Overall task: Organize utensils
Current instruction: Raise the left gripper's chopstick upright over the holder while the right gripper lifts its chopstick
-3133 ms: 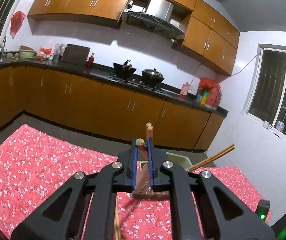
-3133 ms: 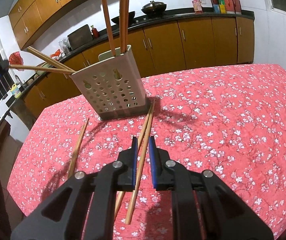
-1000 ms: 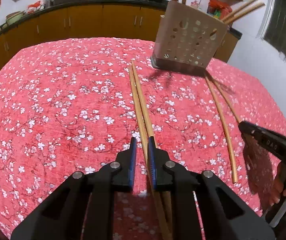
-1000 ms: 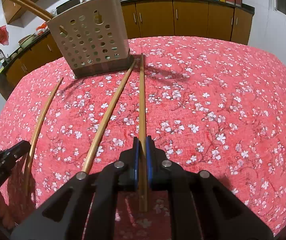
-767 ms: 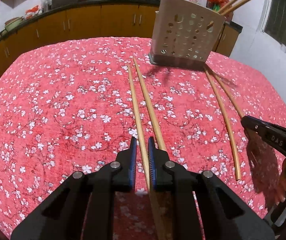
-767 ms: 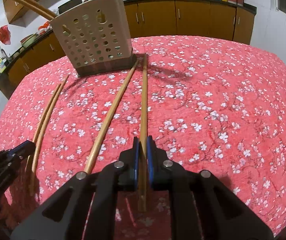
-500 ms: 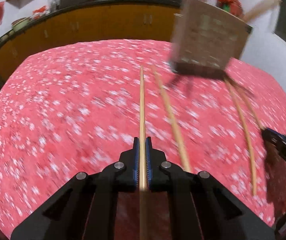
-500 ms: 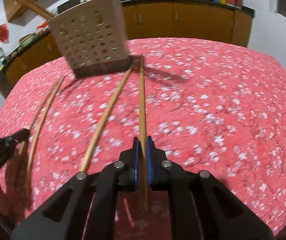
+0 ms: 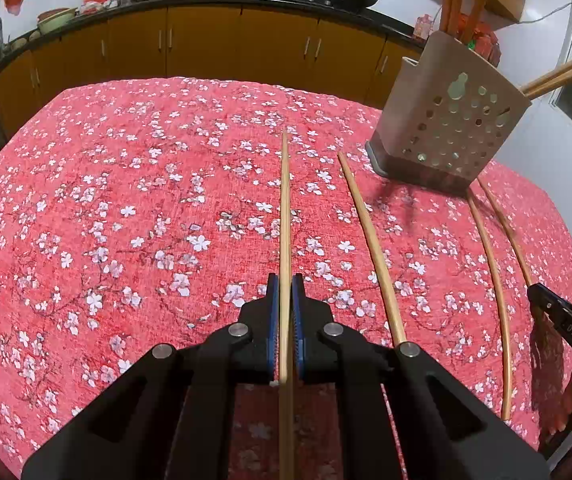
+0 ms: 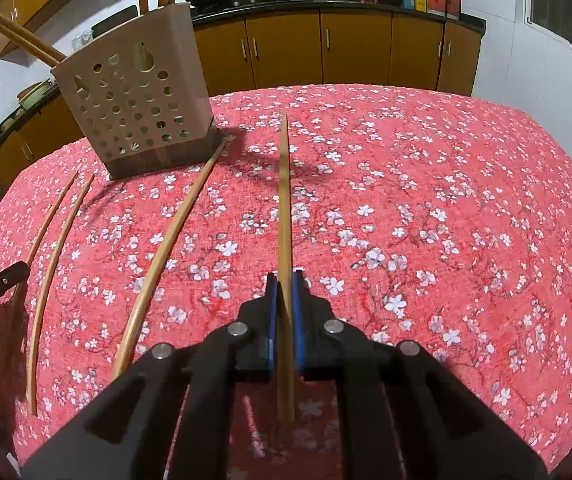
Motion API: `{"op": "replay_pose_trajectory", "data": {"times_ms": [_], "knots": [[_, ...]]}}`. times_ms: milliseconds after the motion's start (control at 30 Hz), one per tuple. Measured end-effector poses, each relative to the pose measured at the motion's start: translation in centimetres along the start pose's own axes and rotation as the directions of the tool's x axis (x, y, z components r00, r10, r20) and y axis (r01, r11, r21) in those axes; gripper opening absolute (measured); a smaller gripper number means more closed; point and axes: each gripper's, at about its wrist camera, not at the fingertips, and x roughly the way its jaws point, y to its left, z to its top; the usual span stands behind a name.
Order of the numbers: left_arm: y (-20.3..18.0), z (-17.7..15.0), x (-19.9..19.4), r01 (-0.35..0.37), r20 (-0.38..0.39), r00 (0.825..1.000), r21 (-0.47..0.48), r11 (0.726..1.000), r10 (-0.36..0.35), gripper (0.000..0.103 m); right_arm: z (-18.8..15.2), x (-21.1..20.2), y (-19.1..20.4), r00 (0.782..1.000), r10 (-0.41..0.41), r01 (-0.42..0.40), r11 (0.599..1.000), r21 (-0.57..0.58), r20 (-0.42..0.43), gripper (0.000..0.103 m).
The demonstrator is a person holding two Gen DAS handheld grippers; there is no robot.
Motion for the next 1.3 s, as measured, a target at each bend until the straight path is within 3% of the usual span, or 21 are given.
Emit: {"op": "replay_pose_trajectory", "data": {"times_ms": [833, 1033, 1300], "knots": [[-0.5, -0.6, -1.2, -0.050, -0.013, 0.999, 0.065, 0.997, 0.050, 0.007, -0.3, -0.7, -0.3, 0.999, 0.043, -0.043, 0.999, 0.024, -0.001, 0.008], [-0.4, 1.6, -4.2, -0.028, 0.070, 0.997, 0.060, 0.998, 0.023, 0.007, 2.0, -5.3, -0.9, 0.990, 0.057, -0.061, 0.998, 0.025, 0.129, 0.008], [-0.5, 5.6, -9.8, 0.044, 0.227, 0.973, 0.030, 0.999, -0.049, 0.007, 5.4, -11.7, -1.2, 0.947, 0.066, -0.074, 0.997, 0.014, 0.315, 0.008]]}}
